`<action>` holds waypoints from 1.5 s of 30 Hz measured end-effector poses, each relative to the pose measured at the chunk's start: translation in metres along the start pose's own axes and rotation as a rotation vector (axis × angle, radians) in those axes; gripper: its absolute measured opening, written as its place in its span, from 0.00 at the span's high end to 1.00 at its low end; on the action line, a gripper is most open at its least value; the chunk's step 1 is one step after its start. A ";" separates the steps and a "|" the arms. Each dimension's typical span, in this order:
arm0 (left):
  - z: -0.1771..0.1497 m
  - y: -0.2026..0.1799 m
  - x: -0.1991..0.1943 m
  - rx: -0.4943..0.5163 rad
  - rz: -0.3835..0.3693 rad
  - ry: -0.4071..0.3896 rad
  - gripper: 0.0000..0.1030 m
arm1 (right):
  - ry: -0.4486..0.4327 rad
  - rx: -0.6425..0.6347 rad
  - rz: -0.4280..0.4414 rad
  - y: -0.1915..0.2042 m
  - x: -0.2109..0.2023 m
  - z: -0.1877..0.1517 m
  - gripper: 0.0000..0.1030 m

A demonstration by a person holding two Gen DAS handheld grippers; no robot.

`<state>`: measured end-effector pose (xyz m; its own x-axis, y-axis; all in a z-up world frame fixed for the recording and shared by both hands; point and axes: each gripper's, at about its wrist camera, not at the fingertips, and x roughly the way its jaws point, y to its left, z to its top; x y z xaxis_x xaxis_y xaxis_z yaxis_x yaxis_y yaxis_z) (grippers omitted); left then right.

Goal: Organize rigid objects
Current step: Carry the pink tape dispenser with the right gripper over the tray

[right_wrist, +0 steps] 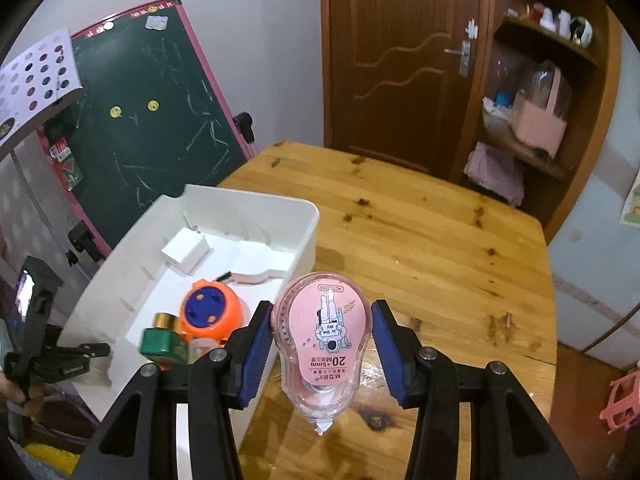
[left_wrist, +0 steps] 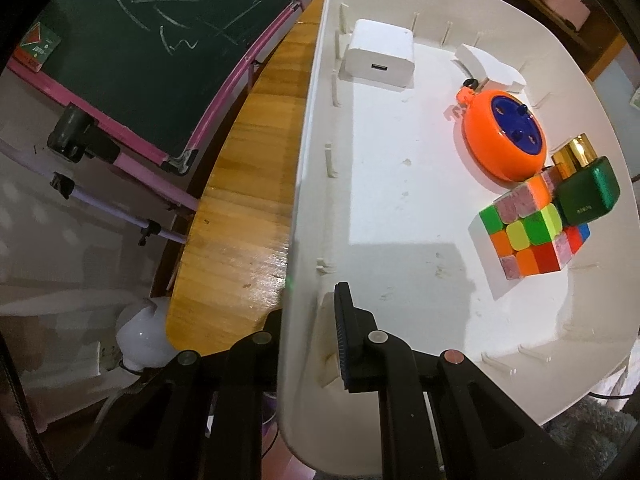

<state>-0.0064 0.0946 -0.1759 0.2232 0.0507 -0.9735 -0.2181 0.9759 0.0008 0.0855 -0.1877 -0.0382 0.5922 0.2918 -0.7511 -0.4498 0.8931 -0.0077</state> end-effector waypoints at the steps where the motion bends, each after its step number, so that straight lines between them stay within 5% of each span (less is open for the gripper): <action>1: 0.000 0.000 0.000 0.003 -0.004 -0.004 0.87 | -0.007 -0.006 -0.005 0.005 -0.005 0.002 0.52; 25: -0.007 0.004 -0.014 0.022 -0.101 -0.058 0.87 | -0.084 -0.156 -0.020 0.091 -0.021 0.047 0.52; 45: -0.001 0.010 -0.018 0.026 -0.139 -0.082 0.87 | 0.131 -0.158 -0.046 0.114 0.101 0.067 0.52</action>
<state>-0.0134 0.1033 -0.1584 0.3268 -0.0694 -0.9425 -0.1550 0.9799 -0.1259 0.1385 -0.0332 -0.0710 0.5270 0.1956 -0.8271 -0.5294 0.8368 -0.1395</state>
